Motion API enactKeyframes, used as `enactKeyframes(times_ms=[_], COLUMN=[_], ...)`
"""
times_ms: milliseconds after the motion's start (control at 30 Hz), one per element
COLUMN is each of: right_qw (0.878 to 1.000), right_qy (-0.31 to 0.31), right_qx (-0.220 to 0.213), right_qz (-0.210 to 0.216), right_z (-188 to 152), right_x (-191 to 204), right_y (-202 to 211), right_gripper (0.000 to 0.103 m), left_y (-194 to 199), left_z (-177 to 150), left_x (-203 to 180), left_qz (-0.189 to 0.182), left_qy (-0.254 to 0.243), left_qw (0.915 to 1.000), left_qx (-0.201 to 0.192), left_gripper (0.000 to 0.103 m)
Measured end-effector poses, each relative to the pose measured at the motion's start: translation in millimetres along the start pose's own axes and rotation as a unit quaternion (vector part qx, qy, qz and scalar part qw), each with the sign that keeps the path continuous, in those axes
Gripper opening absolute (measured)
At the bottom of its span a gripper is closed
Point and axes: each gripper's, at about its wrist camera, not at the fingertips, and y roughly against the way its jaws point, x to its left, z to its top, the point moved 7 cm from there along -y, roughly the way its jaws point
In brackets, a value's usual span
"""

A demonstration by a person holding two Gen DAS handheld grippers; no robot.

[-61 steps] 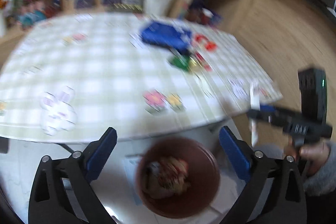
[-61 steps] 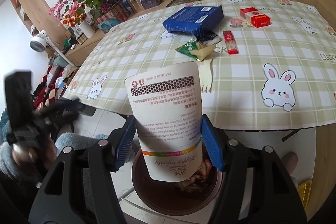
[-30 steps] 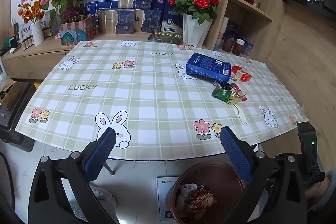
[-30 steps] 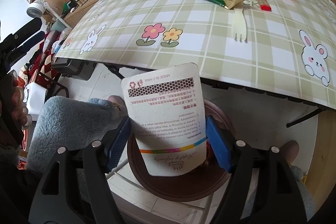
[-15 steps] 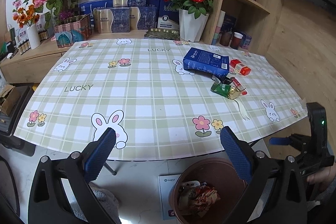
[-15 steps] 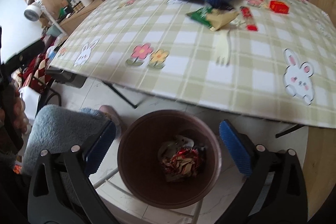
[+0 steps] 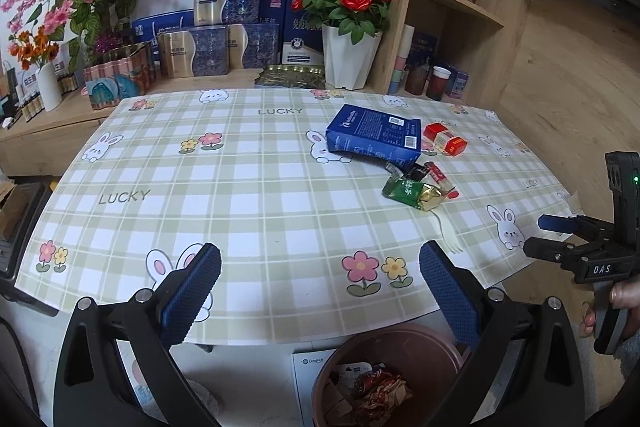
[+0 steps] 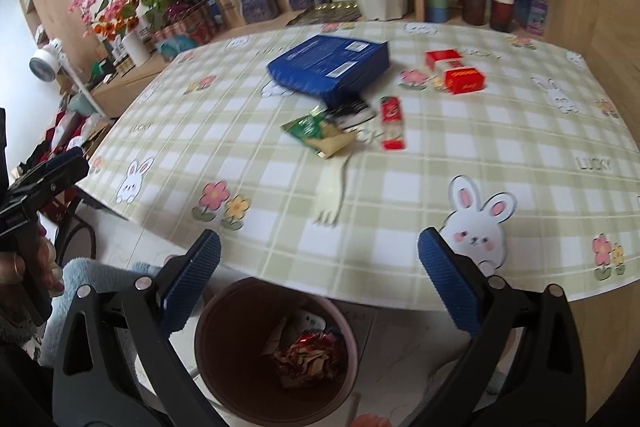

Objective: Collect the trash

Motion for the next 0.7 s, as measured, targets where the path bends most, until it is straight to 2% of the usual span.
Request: enactKeyframes(times_ms=[500, 700], right_qw=[0.999, 1.000], right_qy=[-0.032, -0.024], right_qx=[0.000, 0.000], right_qz=[-0.011, -0.017], right_z=[4, 11], right_x=[-36, -45], right_y=[-12, -17], right_gripper=[0.097, 0.097], left_y=[-35, -58], left_z=[11, 13], left_x=[-38, -52], left_qz=[-0.019, -0.022], left_qy=[-0.037, -0.043], left_qw=[0.9990, 0.9985], left_qx=[0.013, 0.027], left_gripper=[0.097, 0.097])
